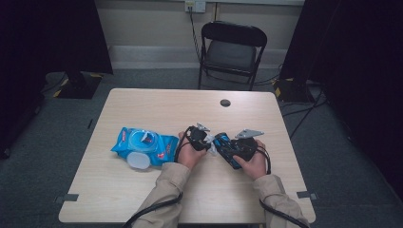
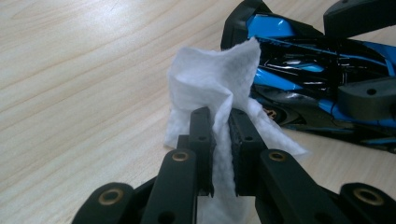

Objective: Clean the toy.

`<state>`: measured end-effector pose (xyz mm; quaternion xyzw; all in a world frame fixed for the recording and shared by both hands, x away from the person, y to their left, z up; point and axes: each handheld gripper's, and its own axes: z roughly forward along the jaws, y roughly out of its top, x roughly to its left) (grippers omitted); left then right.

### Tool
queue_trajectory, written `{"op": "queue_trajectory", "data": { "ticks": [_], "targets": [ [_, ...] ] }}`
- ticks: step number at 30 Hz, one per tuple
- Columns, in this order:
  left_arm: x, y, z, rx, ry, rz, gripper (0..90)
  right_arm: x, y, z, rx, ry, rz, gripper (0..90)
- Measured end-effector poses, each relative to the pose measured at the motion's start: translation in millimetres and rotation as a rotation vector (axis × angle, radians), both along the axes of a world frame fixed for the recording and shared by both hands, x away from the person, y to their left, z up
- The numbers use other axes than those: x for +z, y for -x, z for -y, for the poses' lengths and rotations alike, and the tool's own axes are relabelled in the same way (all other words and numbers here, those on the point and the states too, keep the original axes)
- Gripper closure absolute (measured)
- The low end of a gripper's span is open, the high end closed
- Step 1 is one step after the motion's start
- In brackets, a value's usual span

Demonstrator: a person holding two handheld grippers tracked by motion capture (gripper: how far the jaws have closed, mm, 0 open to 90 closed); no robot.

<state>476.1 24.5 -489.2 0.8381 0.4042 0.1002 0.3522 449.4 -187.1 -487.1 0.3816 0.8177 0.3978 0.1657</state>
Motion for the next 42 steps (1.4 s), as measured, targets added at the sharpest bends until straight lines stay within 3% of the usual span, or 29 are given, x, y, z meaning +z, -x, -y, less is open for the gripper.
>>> {"op": "queue_trajectory", "data": {
  "ticks": [30,42],
  "targets": [
    [-1.2,33.3,15.4,-0.101,0.044,-0.013,82.0,0.9,-0.6,-2.3,-0.001,0.014,-0.003,42.2],
    [0.6,39.6,18.8,-0.113,0.027,-0.020,82.2,1.8,-0.1,-3.2,-0.005,0.024,-0.006,42.2]
  ]
}}
